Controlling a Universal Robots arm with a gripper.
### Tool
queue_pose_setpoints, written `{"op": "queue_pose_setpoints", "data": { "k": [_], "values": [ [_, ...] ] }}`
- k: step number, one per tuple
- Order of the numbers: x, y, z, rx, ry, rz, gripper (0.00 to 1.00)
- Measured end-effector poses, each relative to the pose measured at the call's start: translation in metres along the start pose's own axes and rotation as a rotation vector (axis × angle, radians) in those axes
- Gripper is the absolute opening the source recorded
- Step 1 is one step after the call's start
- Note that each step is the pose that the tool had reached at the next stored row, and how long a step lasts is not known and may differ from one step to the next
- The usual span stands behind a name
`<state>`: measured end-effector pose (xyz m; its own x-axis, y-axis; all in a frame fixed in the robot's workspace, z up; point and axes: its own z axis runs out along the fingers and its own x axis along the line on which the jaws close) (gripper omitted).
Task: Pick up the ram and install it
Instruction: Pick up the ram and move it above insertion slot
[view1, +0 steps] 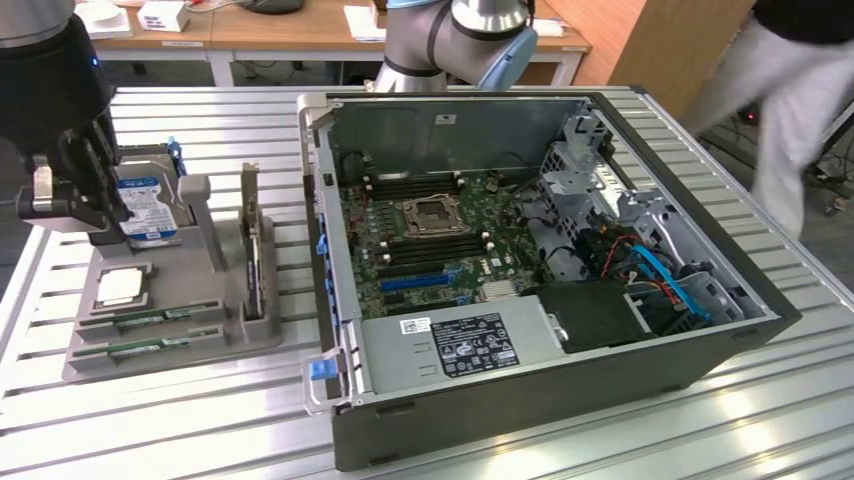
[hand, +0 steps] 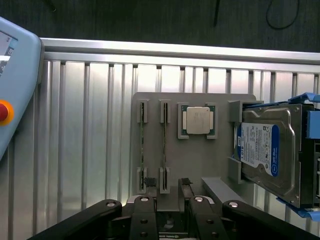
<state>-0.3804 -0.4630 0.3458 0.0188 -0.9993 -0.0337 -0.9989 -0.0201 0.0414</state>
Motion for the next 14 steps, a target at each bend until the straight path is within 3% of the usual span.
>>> {"op": "queue_pose_setpoints", "data": {
  "k": [14],
  "values": [
    [0.001, -0.0007, 0.0152, 0.0000, 0.0000, 0.000, 0.30]
  ]
}}
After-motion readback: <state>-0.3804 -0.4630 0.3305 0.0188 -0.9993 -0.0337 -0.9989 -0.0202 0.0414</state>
